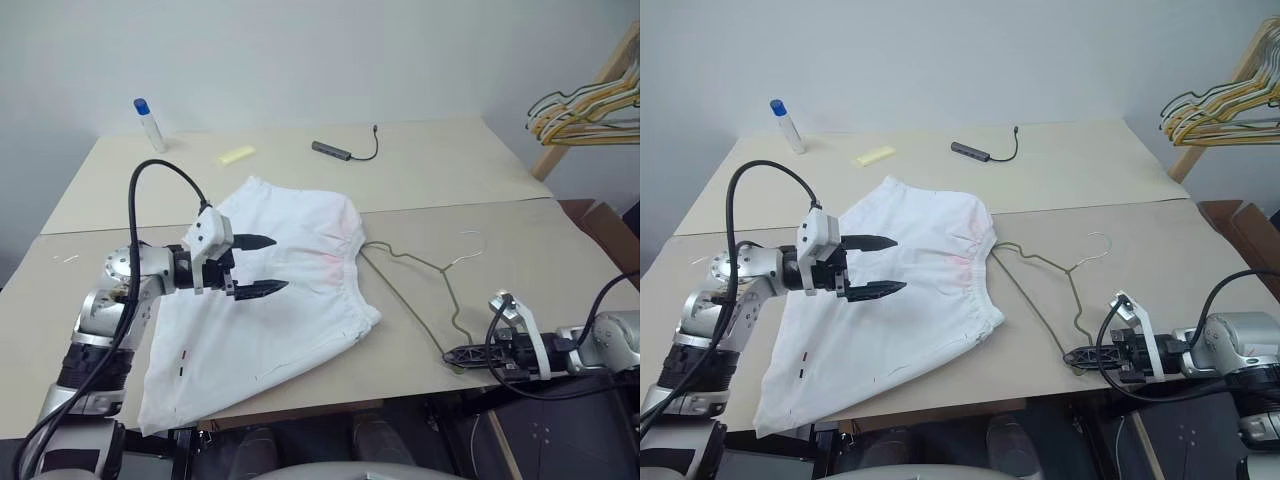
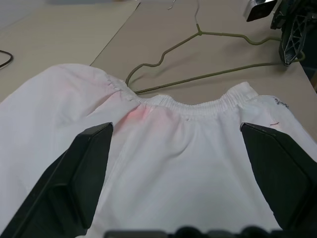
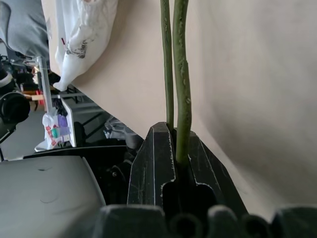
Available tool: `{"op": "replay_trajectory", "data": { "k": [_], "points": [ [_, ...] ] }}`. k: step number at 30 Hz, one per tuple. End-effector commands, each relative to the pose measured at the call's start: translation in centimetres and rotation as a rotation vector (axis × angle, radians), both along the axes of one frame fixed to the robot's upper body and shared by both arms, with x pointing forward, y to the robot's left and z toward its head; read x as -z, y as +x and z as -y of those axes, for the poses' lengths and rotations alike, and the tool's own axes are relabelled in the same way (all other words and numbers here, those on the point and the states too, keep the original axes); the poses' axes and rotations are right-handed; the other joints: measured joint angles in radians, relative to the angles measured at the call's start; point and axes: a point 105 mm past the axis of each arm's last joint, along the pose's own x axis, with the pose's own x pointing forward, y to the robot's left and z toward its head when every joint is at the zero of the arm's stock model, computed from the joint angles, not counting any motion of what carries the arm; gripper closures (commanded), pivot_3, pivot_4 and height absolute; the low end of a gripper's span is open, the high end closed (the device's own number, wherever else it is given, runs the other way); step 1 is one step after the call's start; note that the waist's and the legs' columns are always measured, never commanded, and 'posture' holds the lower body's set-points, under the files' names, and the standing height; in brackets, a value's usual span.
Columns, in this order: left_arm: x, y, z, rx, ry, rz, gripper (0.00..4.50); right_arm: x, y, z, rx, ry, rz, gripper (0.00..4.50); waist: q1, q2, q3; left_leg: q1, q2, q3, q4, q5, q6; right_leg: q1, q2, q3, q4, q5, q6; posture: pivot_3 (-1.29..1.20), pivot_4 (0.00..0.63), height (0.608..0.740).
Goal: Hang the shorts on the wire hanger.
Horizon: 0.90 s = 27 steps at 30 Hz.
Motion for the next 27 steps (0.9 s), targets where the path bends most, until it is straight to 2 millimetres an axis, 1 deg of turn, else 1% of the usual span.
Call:
{"op": "replay_trajectory", "data": {
  "k": [1, 4, 9, 15, 17, 18, 21, 24, 27],
  "points": [
    [-0.6, 0.0, 0.2, -0.002, 0.002, 0.048, 0.03, -1.1, 0.8, 0.1, 0.003, 0.026, 0.049, 4.5, 0.001, 0.0, 0.0, 0.0, 0.0, 0.0, 0.0, 0.0, 0.0, 0.0, 0.0, 0.0, 0.0, 0.0, 0.0, -0.11, 0.0, 0.74],
    [-0.4, 0.1, 0.0, -0.018, 0.017, 0.054, 0.03, -1.5, 0.8, 0.0, -0.014, 0.049, 0.079, 4.5, 0.002, 0.0, 0.0, 0.0, 0.0, 0.0, 0.0, 0.0, 0.0, 0.0, 0.0, 0.0, 0.0, 0.0, 0.0, -0.11, 0.0, 0.74],
    [-0.1, 0.0, 0.0, -0.023, 0.019, 0.052, 0.03, -3.3, -0.3, -1.0, -0.124, 0.125, 0.14, 4.5, 0.01, 0.0, 0.0, 0.0, 0.0, 0.0, 0.0, 0.0, 0.0, 0.0, 0.0, 0.0, 0.0, 0.0, 0.0, -0.1, 0.0, 0.74],
    [0.3, -0.1, 0.0, -0.028, 0.04, 0.056, 0.03, -3.6, -0.3, -1.7, -0.223, 0.117, 0.188, 4.5, 0.023, 0.0, 0.0, 0.0, 0.0, 0.0, 0.0, 0.0, 0.0, 0.0, 0.0, 0.0, 0.0, 0.0, 0.0, -0.1, 0.0, 0.74],
    [0.3, 0.0, 0.0, -0.031, 0.042, 0.057, 0.03, -3.1, -0.3, -2.0, -0.273, 0.054, 0.201, 4.5, 0.024, 0.0, 0.0, 0.001, 0.0, 0.0, 0.0, 0.0, 0.0, 0.0, 0.0, 0.0, 0.0, 0.0, 0.0, -0.1, 0.0, 0.74],
    [0.3, 0.0, 0.0, -0.034, 0.041, 0.057, 0.03, -2.7, 0.0, -2.0, -0.281, 0.012, 0.205, 4.5, 0.023, 0.0, 0.0, 0.001, 0.0, 0.0, 0.0, 0.0, 0.0, 0.0, 0.0, 0.0, 0.0, 0.0, 0.0, -0.1, 0.0, 0.74],
    [0.5, 0.1, -0.1, -0.043, 0.047, 0.057, 0.03, -1.6, 1.8, -1.7, -0.238, -0.104, 0.216, 4.5, 0.022, 0.0, 0.0, 0.001, 0.0, 0.0, 0.0, 0.0, 0.0, 0.0, 0.0, 0.0, 0.001, 0.0, 0.0, -0.1, 0.0, 0.74],
    [0.6, 0.1, 0.0, -0.046, 0.05, 0.059, 0.03, -1.9, 3.6, -1.3, -0.171, -0.118, 0.233, 4.5, 0.024, 0.0, 0.0, 0.001, 0.0, 0.0, 0.001, 0.0, 0.0, 0.0, 0.0, 0.0, 0.001, 0.003, -0.005, -0.09, 0.0, 0.74],
    [0.6, 0.1, 0.1, -0.047, 0.049, 0.061, 0.03, -2.1, 4.0, -0.8, -0.165, -0.141, 0.245, 4.5, 0.03, 0.0, 0.0, 0.0, 0.0, -0.001, 0.001, 0.0, 0.0, 0.0, 0.0, -0.001, 0.001, 0.004, -0.006, -0.09, 0.0, 0.74]
  ]
}}
